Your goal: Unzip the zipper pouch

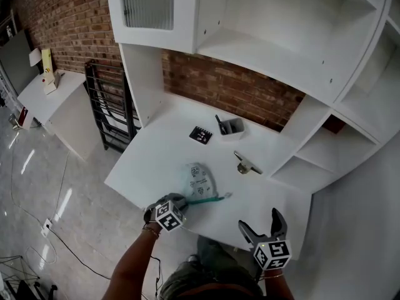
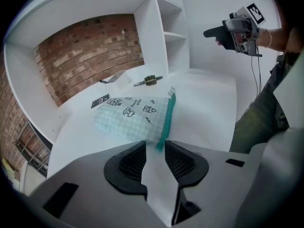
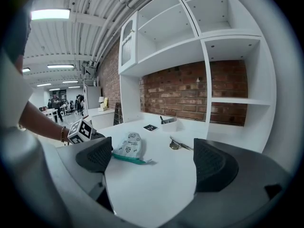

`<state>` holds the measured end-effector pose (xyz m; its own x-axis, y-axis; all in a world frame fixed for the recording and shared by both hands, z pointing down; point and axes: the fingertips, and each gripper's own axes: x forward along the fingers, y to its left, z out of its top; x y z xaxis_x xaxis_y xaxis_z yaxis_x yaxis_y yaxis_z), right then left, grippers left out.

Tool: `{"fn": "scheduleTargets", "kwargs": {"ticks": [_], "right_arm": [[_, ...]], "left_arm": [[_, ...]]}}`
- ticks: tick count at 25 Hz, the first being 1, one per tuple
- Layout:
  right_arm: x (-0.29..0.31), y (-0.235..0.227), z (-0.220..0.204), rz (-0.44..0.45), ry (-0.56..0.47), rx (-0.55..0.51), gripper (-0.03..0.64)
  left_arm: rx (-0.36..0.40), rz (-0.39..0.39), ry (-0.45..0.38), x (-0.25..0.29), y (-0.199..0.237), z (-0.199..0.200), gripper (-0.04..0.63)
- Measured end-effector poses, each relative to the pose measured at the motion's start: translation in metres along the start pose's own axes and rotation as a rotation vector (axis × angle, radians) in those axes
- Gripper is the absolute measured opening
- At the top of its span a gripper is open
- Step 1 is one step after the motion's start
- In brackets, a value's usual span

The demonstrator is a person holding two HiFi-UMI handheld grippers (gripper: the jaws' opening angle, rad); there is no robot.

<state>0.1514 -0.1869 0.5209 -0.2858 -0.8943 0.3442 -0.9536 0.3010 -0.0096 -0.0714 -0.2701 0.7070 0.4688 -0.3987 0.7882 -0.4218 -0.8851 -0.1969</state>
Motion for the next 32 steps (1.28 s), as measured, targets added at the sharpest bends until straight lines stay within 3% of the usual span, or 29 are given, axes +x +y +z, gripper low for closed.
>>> {"fn": "scheduleTargets", "kwargs": {"ticks": [12, 17, 20, 26, 30, 32], "right_arm": [[0.007, -0.014, -0.01, -0.012, 0.015, 0.031, 0.534], [0.005, -0.018, -0.014, -0.026, 0.022, 0.037, 0.532], [0.005, -0.02, -0.015, -0.03, 0.021, 0.036, 0.531], [0.008, -0.016, -0.011, -0.022, 0.013, 0.035, 0.528], [0.01, -0.011, -0.012, -0.01, 0.016, 0.039, 0.523], [0.012, -0.005, -0.012, 0.005, 0.015, 0.037, 0.518]], "left_arm": [[0.162, -0.046, 0.052, 0.013, -0.008, 0.006, 0.087], [0.158, -0.076, 0.08, 0.017, -0.01, 0.003, 0.058], [0.064, -0.087, 0.072, 0.018, -0.01, 0.003, 0.051], [-0.273, -0.149, -0.105, -0.002, -0.008, 0.038, 0.046], [-0.42, -0.196, -0.197, -0.021, -0.009, 0.062, 0.046], [-0.458, -0.212, -0.26, -0.036, -0.007, 0.078, 0.046]]}}
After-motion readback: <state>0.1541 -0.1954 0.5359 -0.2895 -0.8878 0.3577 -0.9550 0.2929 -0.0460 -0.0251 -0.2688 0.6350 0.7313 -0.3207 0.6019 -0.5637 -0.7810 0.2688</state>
